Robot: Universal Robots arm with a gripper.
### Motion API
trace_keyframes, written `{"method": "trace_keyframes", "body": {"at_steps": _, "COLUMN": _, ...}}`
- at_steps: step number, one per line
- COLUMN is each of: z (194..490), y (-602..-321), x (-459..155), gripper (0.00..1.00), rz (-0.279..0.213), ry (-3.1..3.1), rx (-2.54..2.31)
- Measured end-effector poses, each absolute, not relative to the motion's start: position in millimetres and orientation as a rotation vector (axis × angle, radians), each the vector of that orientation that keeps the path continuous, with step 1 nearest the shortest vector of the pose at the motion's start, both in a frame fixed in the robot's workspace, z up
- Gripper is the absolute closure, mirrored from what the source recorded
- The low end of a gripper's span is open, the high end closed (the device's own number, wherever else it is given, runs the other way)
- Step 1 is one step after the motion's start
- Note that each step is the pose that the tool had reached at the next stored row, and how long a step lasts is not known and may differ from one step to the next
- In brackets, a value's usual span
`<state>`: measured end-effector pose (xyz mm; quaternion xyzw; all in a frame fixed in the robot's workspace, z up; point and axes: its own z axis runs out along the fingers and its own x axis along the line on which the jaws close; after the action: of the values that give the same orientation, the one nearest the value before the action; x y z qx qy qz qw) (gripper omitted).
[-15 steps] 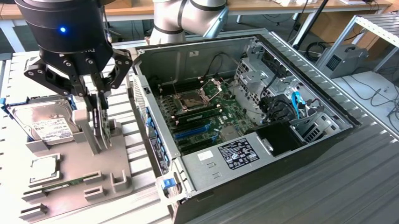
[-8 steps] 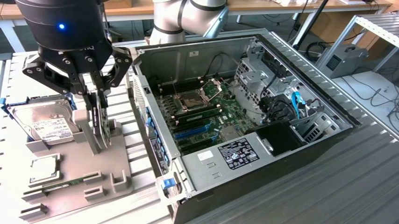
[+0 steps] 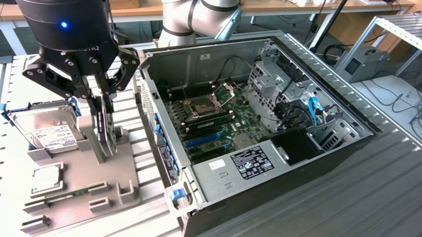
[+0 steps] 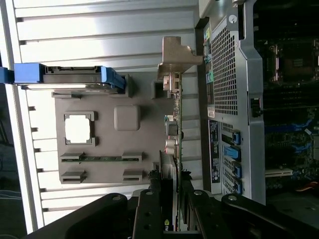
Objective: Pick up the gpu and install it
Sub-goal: 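Pick up the gpu and move the gpu toward the slot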
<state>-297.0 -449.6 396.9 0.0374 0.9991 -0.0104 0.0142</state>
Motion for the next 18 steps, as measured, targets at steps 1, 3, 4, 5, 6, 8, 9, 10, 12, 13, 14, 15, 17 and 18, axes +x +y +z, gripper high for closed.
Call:
{"method": "trace_keyframes", "body": {"at_steps": 1, "z": 397.3, "y": -449.6, "x": -297.1, "gripper": 0.74, "rz": -0.033, "ry": 3.111, "rx": 0.117}}
{"method": "trace_keyframes", "body": {"at_steps": 3, "z": 398.2, "y": -449.5, "x": -297.1, "gripper": 0.74, "rz": -0.032, "ry": 3.111, "rx": 0.117}}
{"method": "trace_keyframes", "body": {"at_steps": 4, "z": 398.5, "y": -449.6, "x": -297.0, "gripper": 0.74, "rz": -0.032, "ry": 3.111, "rx": 0.117}}
{"method": "trace_keyframes", "body": {"at_steps": 5, "z": 398.9, "y": -449.6, "x": -297.0, "gripper": 0.74, "rz": -0.032, "ry": 3.111, "rx": 0.117}}
{"method": "trace_keyframes", "body": {"at_steps": 6, "z": 399.3, "y": -449.6, "x": -297.1, "gripper": 0.74, "rz": -0.032, "ry": 3.111, "rx": 0.117}}
{"method": "trace_keyframes", "body": {"at_steps": 8, "z": 399.9, "y": -449.6, "x": -297.1, "gripper": 0.74, "rz": -0.032, "ry": 3.111, "rx": 0.117}}
{"method": "trace_keyframes", "body": {"at_steps": 9, "z": 400.3, "y": -449.6, "x": -297.0, "gripper": 0.74, "rz": -0.032, "ry": 3.111, "rx": 0.117}}
{"method": "trace_keyframes", "body": {"at_steps": 10, "z": 400.6, "y": -449.5, "x": -297.0, "gripper": 0.74, "rz": -0.032, "ry": 3.111, "rx": 0.117}}
{"method": "trace_keyframes", "body": {"at_steps": 12, "z": 401.2, "y": -449.6, "x": -297.0, "gripper": 0.74, "rz": -0.032, "ry": 3.111, "rx": 0.117}}
{"method": "trace_keyframes", "body": {"at_steps": 13, "z": 401.7, "y": -449.6, "x": -297.0, "gripper": 0.74, "rz": -0.032, "ry": 3.111, "rx": 0.117}}
{"method": "trace_keyframes", "body": {"at_steps": 14, "z": 402.0, "y": -449.6, "x": -297.0, "gripper": 0.74, "rz": -0.032, "ry": 3.111, "rx": 0.117}}
{"method": "trace_keyframes", "body": {"at_steps": 15, "z": 402.5, "y": -449.6, "x": -297.0, "gripper": 0.74, "rz": -0.032, "ry": 3.111, "rx": 0.117}}
{"method": "trace_keyframes", "body": {"at_steps": 17, "z": 403.1, "y": -449.6, "x": -297.1, "gripper": 0.74, "rz": -0.032, "ry": 3.111, "rx": 0.117}}
{"method": "trace_keyframes", "body": {"at_steps": 18, "z": 403.4, "y": -449.6, "x": -297.0, "gripper": 0.74, "rz": -0.032, "ry": 3.111, "rx": 0.116}}
